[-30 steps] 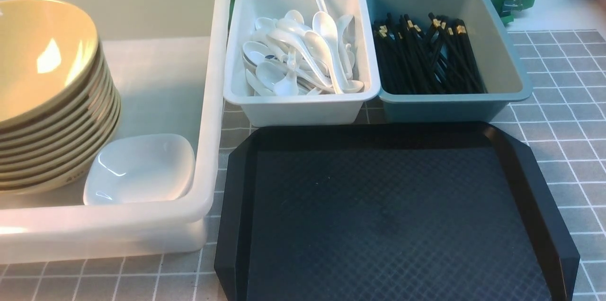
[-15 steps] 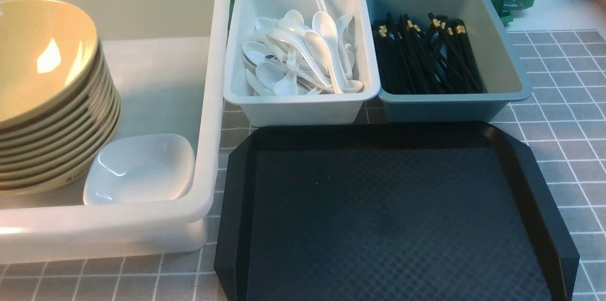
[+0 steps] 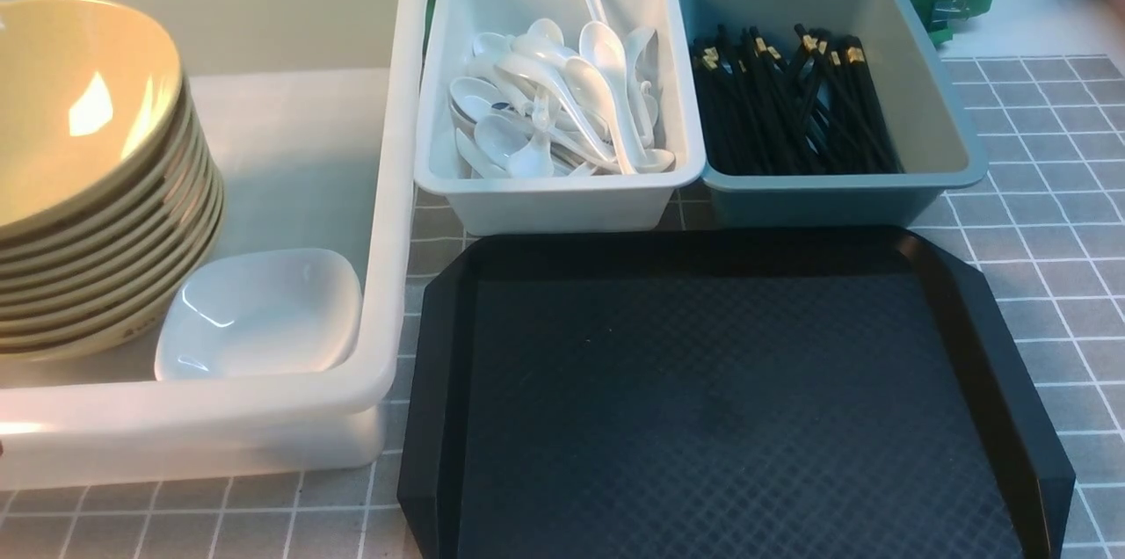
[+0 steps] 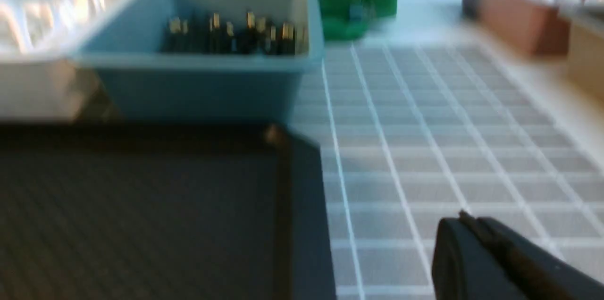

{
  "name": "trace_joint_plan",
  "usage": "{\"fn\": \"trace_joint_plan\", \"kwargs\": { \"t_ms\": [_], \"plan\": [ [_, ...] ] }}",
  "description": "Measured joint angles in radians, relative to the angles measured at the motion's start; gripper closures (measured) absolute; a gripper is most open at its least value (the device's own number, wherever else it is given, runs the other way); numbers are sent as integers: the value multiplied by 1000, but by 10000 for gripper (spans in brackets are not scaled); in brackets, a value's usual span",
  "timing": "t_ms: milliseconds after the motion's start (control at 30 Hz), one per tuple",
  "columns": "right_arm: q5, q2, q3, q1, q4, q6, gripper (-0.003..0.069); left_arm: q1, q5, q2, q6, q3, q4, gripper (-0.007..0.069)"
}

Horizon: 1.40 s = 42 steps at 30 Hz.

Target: On grey table put chopsticks spoon bowls plates into blue grey white boxes.

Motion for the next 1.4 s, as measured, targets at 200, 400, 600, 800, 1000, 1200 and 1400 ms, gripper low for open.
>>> {"fn": "trace_joint_plan", "kwargs": {
  "t_ms": [200,400,600,800,1000,1200,1400],
  "plan": [
    [64,-4,1,53,-28,39,629,0,-2,0,-2,0,0,636],
    [64,-4,1,56,-31,49,629,0,-2,0,-2,0,0,636],
    [64,-4,1,56,-31,50,629,0,-2,0,-3,0,0,636],
    [64,-4,1,58,-31,50,626,0,-2,0,-7,0,0,636],
    [64,-4,1,58,-31,50,625,0,-2,0,-7,0,13,636],
    [64,-4,1,59,-31,50,625,0,-33,0,-11,1,51,636],
    [64,-4,1,59,-31,50,625,11,-308,1,5,83,-48,636]
  ]
}}
